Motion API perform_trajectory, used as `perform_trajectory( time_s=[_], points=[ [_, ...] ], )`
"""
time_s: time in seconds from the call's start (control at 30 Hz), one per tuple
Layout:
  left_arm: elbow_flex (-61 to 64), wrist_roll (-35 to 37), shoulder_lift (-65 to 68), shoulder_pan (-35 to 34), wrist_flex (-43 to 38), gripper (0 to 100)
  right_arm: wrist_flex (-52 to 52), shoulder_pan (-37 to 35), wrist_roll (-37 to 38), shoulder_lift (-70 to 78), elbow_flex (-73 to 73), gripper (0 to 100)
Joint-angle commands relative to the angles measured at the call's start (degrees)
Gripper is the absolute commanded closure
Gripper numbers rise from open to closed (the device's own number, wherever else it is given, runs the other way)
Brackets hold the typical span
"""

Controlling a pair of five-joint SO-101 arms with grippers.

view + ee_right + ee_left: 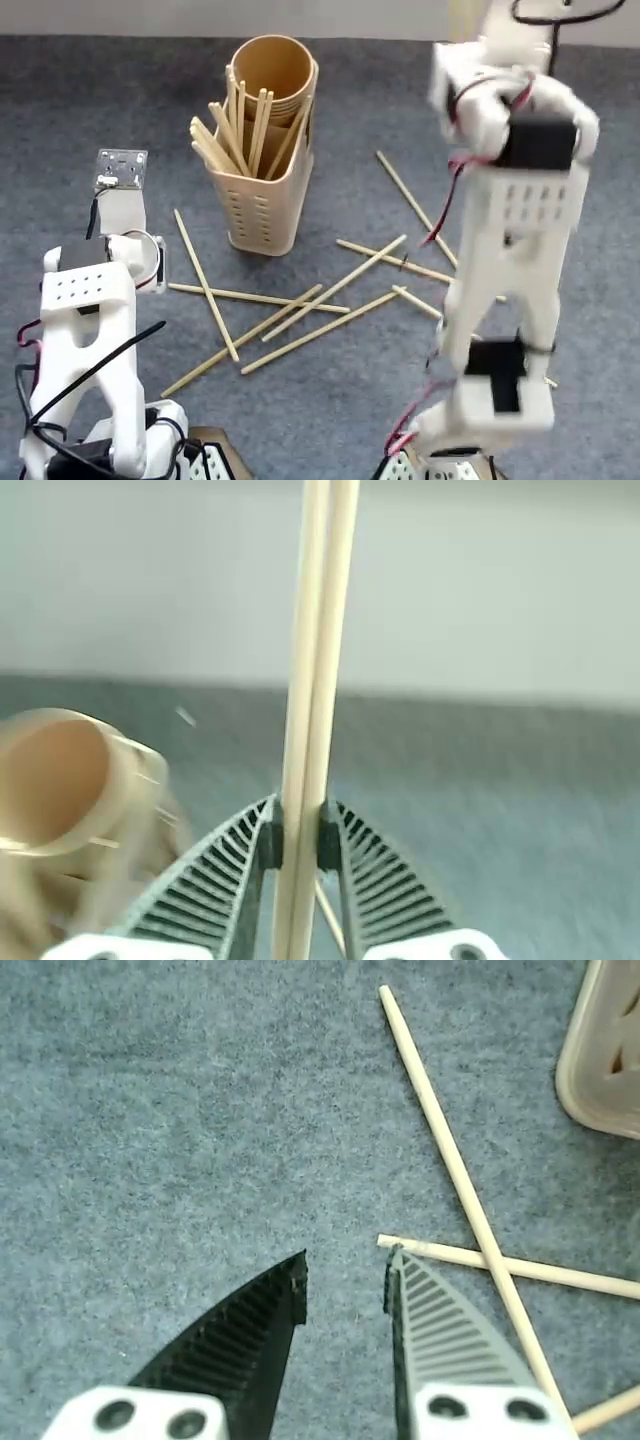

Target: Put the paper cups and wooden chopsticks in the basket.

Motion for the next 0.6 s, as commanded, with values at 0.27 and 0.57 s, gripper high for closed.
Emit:
perform_trajectory(
  time_s=[0.27, 0.57],
  points=[
    [2.68, 0.97, -1.36, -0.48, -3.87, 84, -28.53, -18.51, -1.23, -28.09, 34.15, 99.2],
    [2.77, 0.88, -1.36, -0.48, -3.87, 84, -77.23, -28.18, -2.64, -47.69, 89.8, 99.3]
  ],
)
